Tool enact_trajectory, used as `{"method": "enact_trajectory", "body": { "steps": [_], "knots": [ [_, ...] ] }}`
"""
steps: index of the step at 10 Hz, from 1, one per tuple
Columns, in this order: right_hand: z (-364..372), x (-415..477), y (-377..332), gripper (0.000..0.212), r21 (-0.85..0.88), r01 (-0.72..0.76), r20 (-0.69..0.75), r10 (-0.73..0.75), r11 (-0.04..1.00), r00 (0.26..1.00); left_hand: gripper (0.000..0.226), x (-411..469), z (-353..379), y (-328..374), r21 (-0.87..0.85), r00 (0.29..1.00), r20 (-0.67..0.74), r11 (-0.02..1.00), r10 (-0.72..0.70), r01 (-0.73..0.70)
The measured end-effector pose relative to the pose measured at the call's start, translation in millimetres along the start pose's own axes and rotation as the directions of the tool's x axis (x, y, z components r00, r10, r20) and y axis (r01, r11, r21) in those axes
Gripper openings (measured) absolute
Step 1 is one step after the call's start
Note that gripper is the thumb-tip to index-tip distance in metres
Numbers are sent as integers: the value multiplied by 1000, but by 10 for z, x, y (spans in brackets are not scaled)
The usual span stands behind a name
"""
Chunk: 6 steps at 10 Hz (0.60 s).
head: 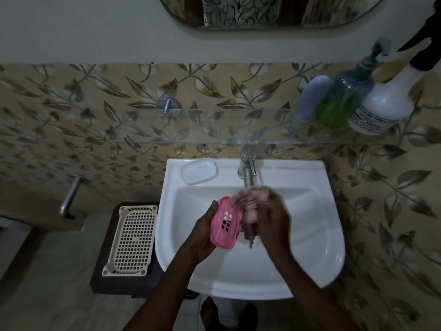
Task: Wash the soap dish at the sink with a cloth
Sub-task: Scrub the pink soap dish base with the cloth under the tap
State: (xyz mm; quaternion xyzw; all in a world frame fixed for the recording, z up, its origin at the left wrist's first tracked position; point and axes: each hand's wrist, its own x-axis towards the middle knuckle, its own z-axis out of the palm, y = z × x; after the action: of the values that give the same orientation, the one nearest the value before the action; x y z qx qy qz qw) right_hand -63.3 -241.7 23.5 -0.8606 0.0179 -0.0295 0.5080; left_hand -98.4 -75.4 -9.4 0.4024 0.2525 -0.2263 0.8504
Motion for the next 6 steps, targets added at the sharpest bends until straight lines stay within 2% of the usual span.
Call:
{"method": "enact_trajectory", "body": {
  "steps": [1, 2, 3, 4, 5, 6],
  "knots": [
    [-227, 142, 93, 14, -34, -115, -29, 114, 993, 993, 57, -22, -97, 83, -8, 999, -2, 999, -37, 37],
    [-258, 41, 33, 21, 37, -66, 214, 57, 997, 975, 59, -25, -85, 141, -2, 998, 2, 998, -58, 58],
    [-105, -159, -103, 25, 73, 215, 328, -227, 974, 917, 57, 0, 55, 170, -23, 991, 74, 993, -111, 113],
    [52, -422, -24, 31, 58, 564, 487, -517, 823, 704, 60, 23, 62, 165, -48, 982, 120, 987, -146, 153],
    [50, -256, 57, 36, 77, 560, 518, -513, 825, 684, 57, -8, 27, 179, 21, 970, 150, 982, -191, 190],
    [119, -200, 7, 36, 29, 409, 394, -386, 912, 834, 52, -59, 100, 257, -37, 976, 107, 980, -188, 193]
  ]
}}
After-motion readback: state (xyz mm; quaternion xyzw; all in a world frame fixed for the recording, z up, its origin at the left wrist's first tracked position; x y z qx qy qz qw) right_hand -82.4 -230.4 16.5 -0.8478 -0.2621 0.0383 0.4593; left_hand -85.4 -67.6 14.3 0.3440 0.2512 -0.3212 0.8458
